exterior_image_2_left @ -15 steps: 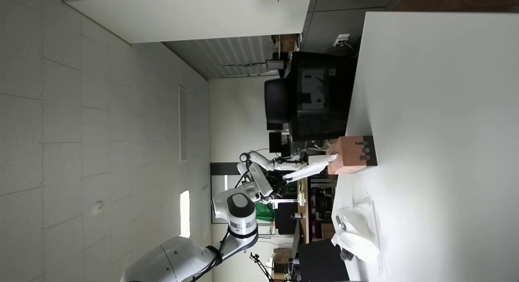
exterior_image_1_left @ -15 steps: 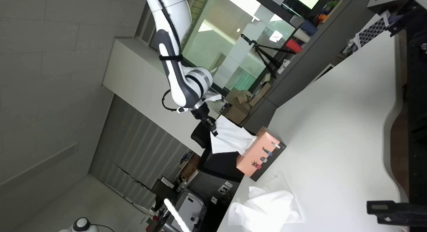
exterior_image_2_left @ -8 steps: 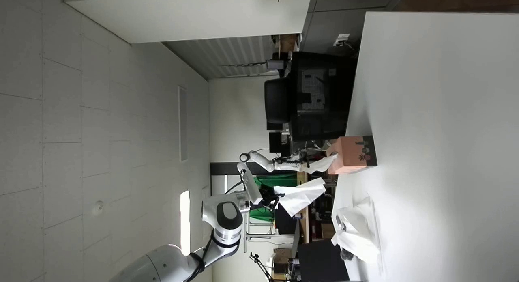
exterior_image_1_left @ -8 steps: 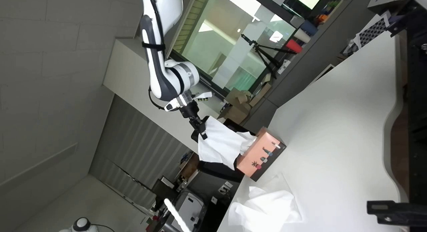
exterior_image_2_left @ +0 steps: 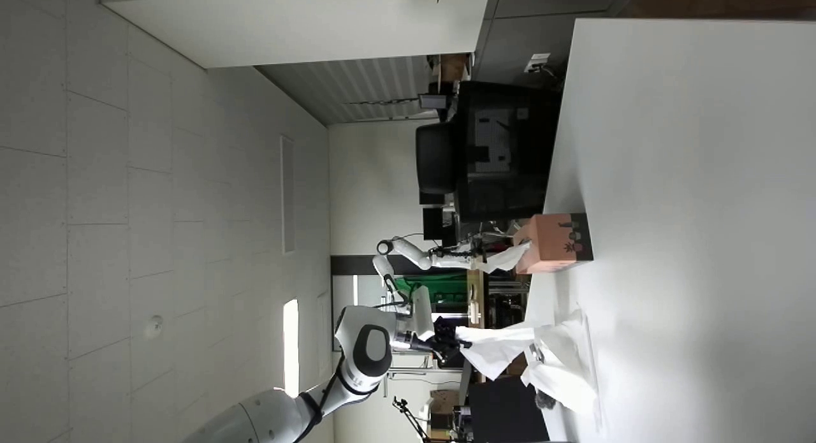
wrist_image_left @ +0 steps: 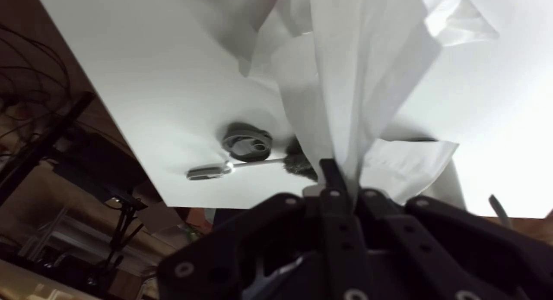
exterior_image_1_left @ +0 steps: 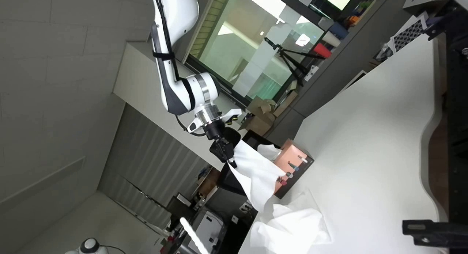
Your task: Remove the wipe and put it on the table
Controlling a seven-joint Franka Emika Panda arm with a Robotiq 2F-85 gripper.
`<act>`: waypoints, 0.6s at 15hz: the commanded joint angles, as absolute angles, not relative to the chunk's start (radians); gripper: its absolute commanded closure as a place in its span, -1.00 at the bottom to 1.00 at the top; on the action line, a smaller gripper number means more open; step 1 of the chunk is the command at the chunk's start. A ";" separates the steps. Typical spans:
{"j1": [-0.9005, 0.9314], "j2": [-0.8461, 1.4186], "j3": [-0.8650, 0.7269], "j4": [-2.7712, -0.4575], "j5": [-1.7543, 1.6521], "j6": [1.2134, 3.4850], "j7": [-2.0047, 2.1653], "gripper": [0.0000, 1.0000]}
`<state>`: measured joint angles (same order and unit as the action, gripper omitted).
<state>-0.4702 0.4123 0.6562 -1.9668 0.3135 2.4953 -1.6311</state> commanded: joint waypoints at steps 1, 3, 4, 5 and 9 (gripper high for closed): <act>-0.364 0.410 0.527 -1.929 0.383 2.293 -1.692 1.00; -0.302 0.418 0.447 -1.905 0.402 2.168 -1.718 1.00; -0.274 0.422 0.410 -1.892 0.406 2.110 -1.726 1.00; -0.247 0.424 0.375 -1.881 0.403 2.068 -1.728 1.00; -0.178 0.420 0.281 -1.849 0.408 1.955 -1.760 1.00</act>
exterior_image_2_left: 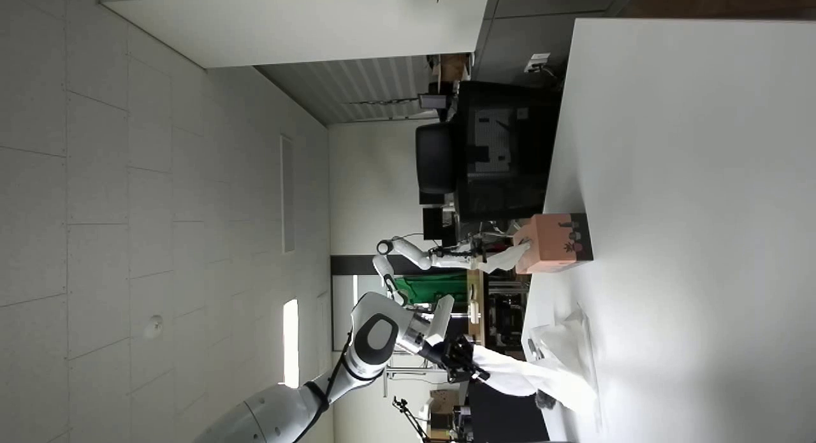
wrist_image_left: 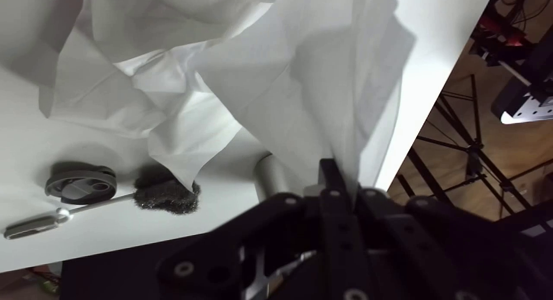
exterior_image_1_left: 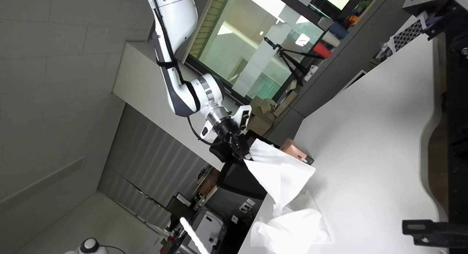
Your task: Remove the wipe and put it on the table
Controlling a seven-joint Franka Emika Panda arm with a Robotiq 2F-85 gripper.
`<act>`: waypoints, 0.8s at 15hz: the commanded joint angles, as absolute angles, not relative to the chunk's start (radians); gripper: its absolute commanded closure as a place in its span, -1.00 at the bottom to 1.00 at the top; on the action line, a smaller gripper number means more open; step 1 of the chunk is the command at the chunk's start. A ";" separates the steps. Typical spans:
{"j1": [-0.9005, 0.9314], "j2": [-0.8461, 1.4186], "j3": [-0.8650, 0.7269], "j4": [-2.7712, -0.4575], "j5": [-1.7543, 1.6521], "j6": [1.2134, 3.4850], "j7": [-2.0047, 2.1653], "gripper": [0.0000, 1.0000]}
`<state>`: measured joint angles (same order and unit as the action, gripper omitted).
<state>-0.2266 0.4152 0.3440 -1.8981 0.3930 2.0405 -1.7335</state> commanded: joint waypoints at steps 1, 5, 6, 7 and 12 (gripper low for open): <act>-0.170 0.422 0.266 -1.837 0.409 1.918 -1.771 1.00; -0.144 0.441 0.221 -1.778 0.406 1.750 -1.819 1.00; -0.136 0.445 0.211 -1.775 0.406 1.745 -1.828 1.00; -0.127 0.450 0.201 -1.774 0.405 1.753 -1.833 1.00; -0.096 0.517 0.193 -1.754 0.413 1.776 -1.877 1.00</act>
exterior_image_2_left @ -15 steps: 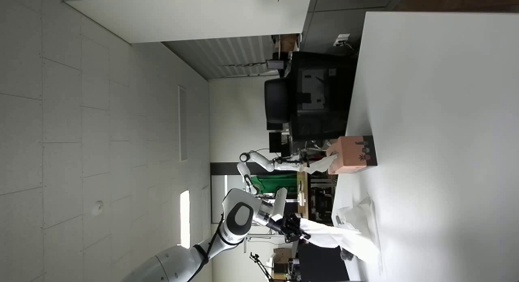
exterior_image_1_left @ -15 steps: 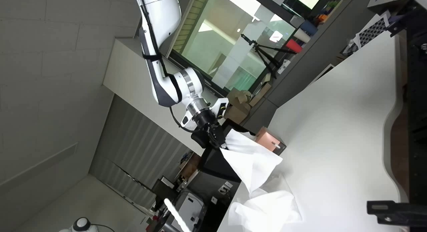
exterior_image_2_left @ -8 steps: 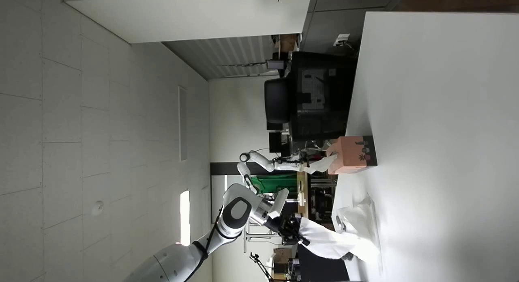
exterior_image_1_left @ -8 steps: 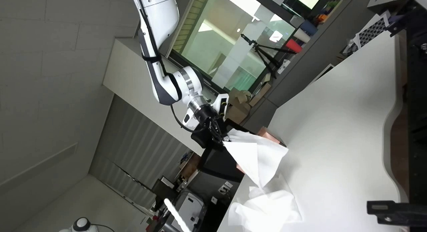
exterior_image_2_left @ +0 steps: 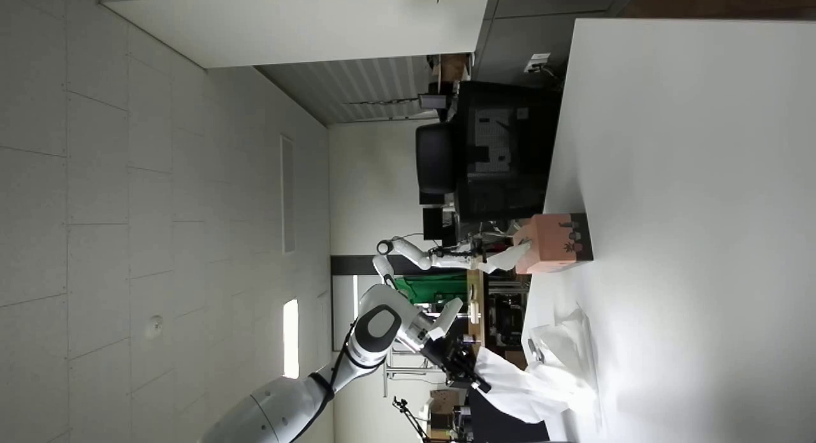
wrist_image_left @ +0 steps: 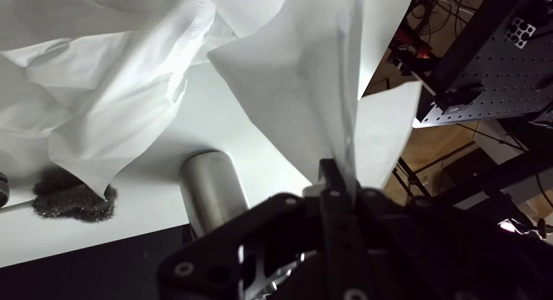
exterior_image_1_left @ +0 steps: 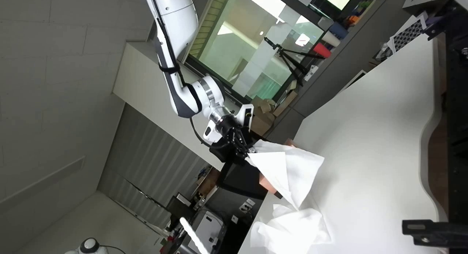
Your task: Remove the wipe and put it on the table
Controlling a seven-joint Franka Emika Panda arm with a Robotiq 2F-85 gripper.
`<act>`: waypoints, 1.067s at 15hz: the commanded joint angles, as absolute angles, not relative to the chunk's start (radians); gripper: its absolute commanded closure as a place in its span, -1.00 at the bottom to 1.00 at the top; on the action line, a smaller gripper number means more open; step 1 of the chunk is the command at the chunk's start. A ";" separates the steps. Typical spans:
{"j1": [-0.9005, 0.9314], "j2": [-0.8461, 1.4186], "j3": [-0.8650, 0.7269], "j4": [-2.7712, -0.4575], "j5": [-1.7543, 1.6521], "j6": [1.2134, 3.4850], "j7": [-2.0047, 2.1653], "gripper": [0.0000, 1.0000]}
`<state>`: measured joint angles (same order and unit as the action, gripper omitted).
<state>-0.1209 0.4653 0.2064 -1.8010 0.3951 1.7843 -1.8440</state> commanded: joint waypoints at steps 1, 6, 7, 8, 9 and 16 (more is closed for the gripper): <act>-0.091 0.536 0.199 -1.748 0.417 1.778 -1.896 1.00; -0.053 0.614 0.216 -1.738 0.435 1.853 -1.953 1.00; -0.046 0.625 0.221 -1.745 0.441 1.898 -1.963 1.00; -0.040 0.633 0.225 -1.755 0.446 1.950 -1.975 1.00; -0.033 0.638 0.230 -1.775 0.454 2.031 -1.992 1.00; -0.021 0.743 0.324 -1.856 0.462 2.626 -2.044 1.00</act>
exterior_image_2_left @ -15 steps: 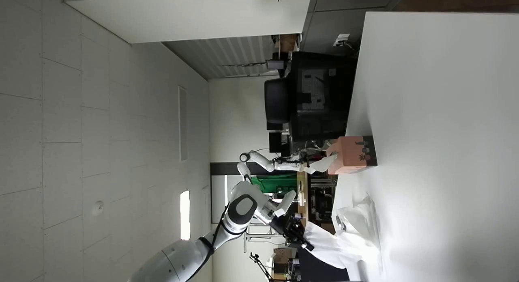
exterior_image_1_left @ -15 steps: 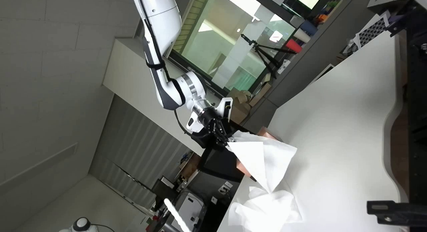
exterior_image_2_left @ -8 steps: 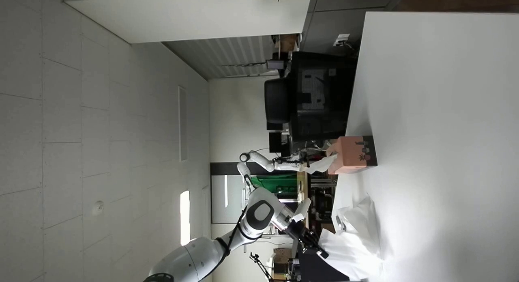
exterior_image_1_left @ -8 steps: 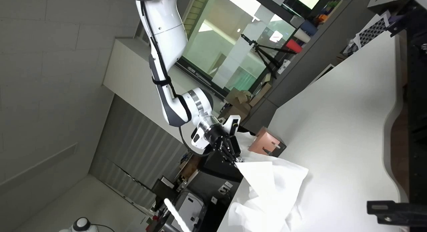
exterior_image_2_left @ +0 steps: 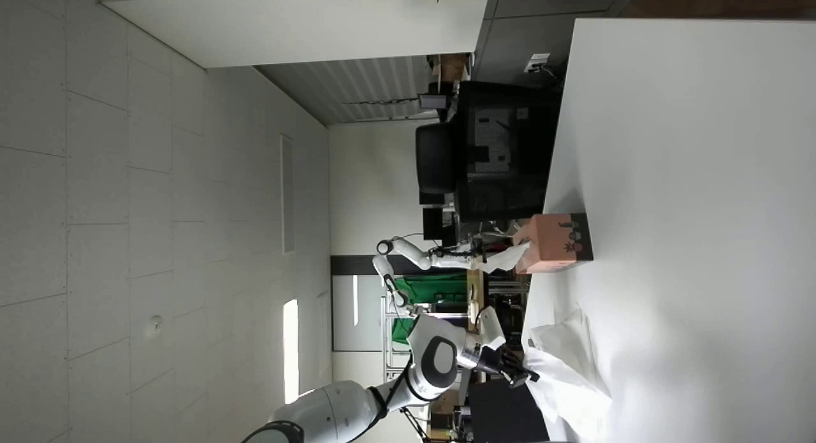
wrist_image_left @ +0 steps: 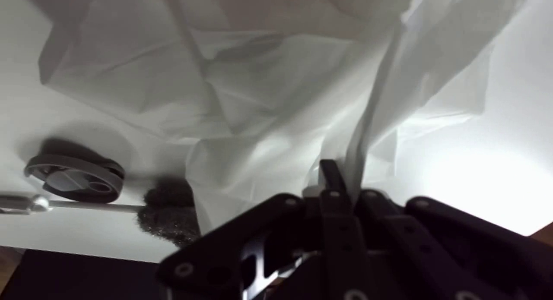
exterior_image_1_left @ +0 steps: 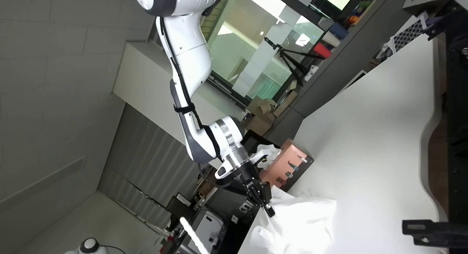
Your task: Remove the wipe and put it on the table
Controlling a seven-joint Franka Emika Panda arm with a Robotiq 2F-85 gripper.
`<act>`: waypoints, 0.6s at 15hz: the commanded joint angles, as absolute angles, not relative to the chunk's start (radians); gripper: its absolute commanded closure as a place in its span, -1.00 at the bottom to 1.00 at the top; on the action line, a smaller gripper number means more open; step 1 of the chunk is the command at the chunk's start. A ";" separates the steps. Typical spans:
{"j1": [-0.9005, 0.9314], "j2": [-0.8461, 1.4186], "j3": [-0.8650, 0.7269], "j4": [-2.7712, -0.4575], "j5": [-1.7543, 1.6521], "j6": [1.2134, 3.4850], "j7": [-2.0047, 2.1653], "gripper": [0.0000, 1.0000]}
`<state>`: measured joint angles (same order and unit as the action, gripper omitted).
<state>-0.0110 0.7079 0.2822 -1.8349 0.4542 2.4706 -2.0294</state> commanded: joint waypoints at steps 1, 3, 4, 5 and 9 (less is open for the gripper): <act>-0.026 0.762 0.341 -1.860 0.451 2.686 -2.038 1.00; -0.034 0.801 0.371 -1.871 0.421 2.791 -2.026 1.00; -0.038 0.818 0.383 -1.876 0.404 2.837 -2.017 1.00; -0.042 0.834 0.392 -1.879 0.382 2.873 -2.006 1.00; -0.058 0.889 0.413 -1.891 0.269 3.012 -1.952 1.00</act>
